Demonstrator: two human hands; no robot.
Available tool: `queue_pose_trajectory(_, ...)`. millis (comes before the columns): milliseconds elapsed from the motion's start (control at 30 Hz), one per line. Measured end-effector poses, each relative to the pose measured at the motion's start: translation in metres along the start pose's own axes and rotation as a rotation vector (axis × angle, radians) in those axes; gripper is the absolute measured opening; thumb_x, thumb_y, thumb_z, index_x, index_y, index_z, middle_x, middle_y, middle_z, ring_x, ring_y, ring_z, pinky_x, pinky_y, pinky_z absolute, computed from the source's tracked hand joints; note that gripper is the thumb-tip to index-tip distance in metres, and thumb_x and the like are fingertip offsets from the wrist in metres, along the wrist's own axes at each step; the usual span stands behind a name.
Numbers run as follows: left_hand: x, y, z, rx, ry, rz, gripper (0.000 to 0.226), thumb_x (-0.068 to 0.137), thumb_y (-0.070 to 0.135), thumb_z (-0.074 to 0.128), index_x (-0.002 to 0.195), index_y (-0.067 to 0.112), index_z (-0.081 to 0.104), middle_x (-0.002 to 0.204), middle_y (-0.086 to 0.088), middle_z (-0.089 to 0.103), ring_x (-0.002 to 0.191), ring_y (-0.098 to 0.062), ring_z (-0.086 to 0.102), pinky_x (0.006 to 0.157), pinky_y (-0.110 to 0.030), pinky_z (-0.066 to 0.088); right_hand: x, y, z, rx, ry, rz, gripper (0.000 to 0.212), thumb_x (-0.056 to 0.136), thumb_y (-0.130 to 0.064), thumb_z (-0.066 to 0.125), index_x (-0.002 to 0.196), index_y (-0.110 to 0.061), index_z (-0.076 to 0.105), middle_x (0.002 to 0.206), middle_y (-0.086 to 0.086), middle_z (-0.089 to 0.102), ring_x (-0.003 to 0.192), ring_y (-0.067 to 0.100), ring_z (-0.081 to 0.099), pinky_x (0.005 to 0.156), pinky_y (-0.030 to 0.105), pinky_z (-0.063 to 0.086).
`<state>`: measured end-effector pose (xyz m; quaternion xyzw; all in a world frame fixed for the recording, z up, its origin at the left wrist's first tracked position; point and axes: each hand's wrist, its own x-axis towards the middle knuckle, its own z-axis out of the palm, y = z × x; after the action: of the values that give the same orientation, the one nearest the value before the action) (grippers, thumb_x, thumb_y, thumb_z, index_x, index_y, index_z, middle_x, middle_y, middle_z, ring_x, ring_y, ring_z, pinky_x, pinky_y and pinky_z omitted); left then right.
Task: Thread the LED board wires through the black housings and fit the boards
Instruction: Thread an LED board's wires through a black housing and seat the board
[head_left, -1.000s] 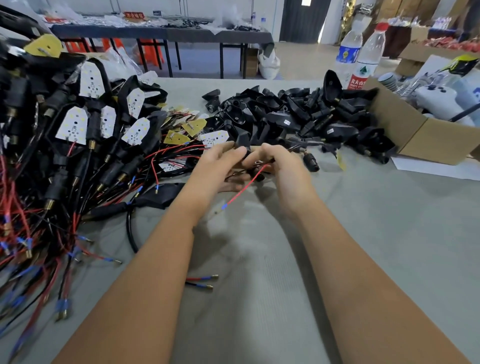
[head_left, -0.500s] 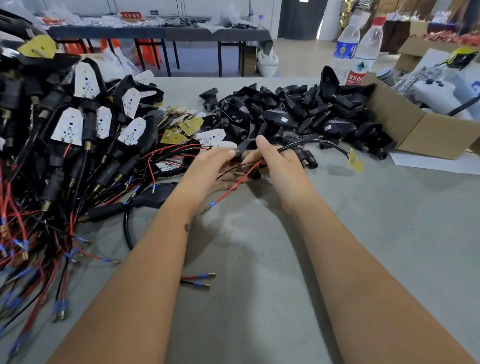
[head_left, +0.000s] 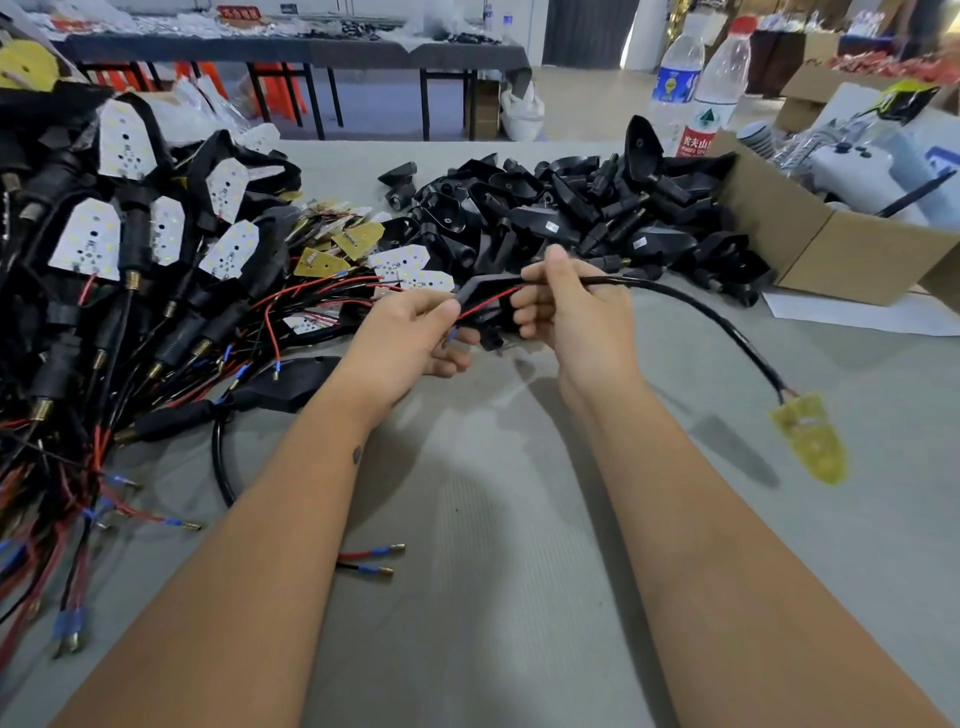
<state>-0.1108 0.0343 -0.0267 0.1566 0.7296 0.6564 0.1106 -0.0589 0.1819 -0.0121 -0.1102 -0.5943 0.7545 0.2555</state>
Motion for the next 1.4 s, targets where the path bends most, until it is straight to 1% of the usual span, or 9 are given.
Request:
queue_pose_trajectory(100, 0.0, -0.002, 0.003, 0.044, 0.039, 0.047, 0.017, 0.103, 0.012, 0.047, 0.106, 0.015, 0.063, 0.07, -0.002, 0.068, 0.048, -0.007, 0.058, 0.049, -0.017, 0.048, -0.002, 0.001, 0.003, 0.129, -0.086, 0.049, 0.011, 0.094, -0.005, 0.058, 0.084, -0.006, 0.063, 0.065, 0.008, 0.064, 0.052, 0.013, 0.057, 0.052, 0.02, 0.05)
queue_pose_trajectory(267, 0.001, -0.002, 0.005, 0.022, 0.09, 0.088, 0.02, 0.101, 0.008, 0.049, 0.117, 0.013, 0.059, 0.069, -0.003, 0.064, 0.044, -0.003, 0.053, 0.046, -0.016, 0.046, -0.006, 0.006, 0.009, 0.015, -0.174, 0.061, 0.016, 0.092, 0.002, 0.059, 0.084, -0.01, 0.066, 0.069, 0.007, 0.063, 0.059, 0.014, 0.057, 0.057, 0.022, 0.051)
queue_pose_trajectory(400, 0.001, -0.002, 0.006, 0.01, 0.109, 0.081, 0.017, 0.103, 0.013, 0.047, 0.11, 0.01, 0.062, 0.066, -0.002, 0.065, 0.045, -0.007, 0.056, 0.046, -0.018, 0.048, -0.008, 0.006, 0.014, -0.028, -0.088, 0.01, 0.014, 0.093, -0.002, 0.059, 0.082, -0.008, 0.064, 0.07, 0.006, 0.066, 0.057, 0.013, 0.064, 0.055, 0.021, 0.053)
queue_pose_trajectory(567, 0.003, -0.001, 0.005, -0.105, 0.12, 0.031, 0.025, 0.105, 0.018, 0.042, 0.088, 0.012, 0.06, 0.058, 0.001, 0.067, 0.048, -0.009, 0.06, 0.049, -0.019, 0.051, -0.006, 0.003, 0.015, 0.211, 0.023, 0.017, 0.013, 0.1, -0.002, 0.048, 0.088, -0.007, 0.052, 0.079, 0.015, 0.063, 0.059, 0.014, 0.07, 0.056, 0.02, 0.055)
queue_pose_trajectory(733, 0.004, -0.002, 0.002, -0.167, 0.096, 0.017, 0.024, 0.105, 0.023, 0.042, 0.097, 0.011, 0.061, 0.065, -0.001, 0.072, 0.059, -0.012, 0.068, 0.056, -0.022, 0.056, -0.003, 0.005, 0.014, 0.29, 0.078, 0.032, 0.013, 0.1, 0.001, 0.045, 0.091, -0.006, 0.05, 0.082, 0.015, 0.062, 0.061, 0.014, 0.07, 0.062, 0.021, 0.057)
queue_pose_trajectory(900, 0.002, 0.0, 0.003, -0.287, 0.074, 0.019, 0.017, 0.104, 0.019, 0.045, 0.11, 0.013, 0.059, 0.075, -0.005, 0.074, 0.074, -0.017, 0.073, 0.063, -0.023, 0.057, -0.008, 0.005, 0.019, 0.211, -0.013, 0.044, 0.015, 0.095, 0.006, 0.052, 0.088, -0.007, 0.052, 0.075, 0.012, 0.064, 0.061, 0.015, 0.07, 0.061, 0.021, 0.057)
queue_pose_trajectory(1167, -0.001, 0.005, 0.007, -0.365, 0.115, 0.06, 0.006, 0.098, 0.022, 0.058, 0.098, 0.016, 0.057, 0.09, -0.007, 0.077, 0.081, -0.018, 0.074, 0.067, -0.024, 0.057, -0.009, 0.002, 0.016, 0.058, -0.035, 0.009, 0.009, 0.092, 0.005, 0.057, 0.089, -0.003, 0.056, 0.073, 0.014, 0.065, 0.062, 0.016, 0.067, 0.064, 0.025, 0.058)
queue_pose_trajectory(1267, -0.004, 0.004, 0.007, -0.284, 0.125, 0.095, 0.003, 0.095, 0.02, 0.063, 0.097, 0.019, 0.064, 0.08, -0.002, 0.076, 0.074, -0.012, 0.072, 0.068, -0.023, 0.058, -0.011, 0.002, 0.014, -0.11, -0.038, -0.039, 0.008, 0.087, 0.004, 0.065, 0.084, -0.003, 0.065, 0.067, 0.01, 0.064, 0.057, 0.015, 0.059, 0.06, 0.025, 0.053)
queue_pose_trajectory(1400, -0.006, 0.006, 0.007, -0.308, 0.162, 0.085, 0.003, 0.09, 0.017, 0.069, 0.088, 0.018, 0.071, 0.068, 0.002, 0.071, 0.061, -0.007, 0.064, 0.062, -0.018, 0.054, -0.016, 0.0, 0.017, -0.091, -0.158, -0.008, 0.016, 0.087, 0.003, 0.065, 0.076, -0.009, 0.067, 0.067, 0.01, 0.065, 0.056, 0.018, 0.058, 0.055, 0.023, 0.053)
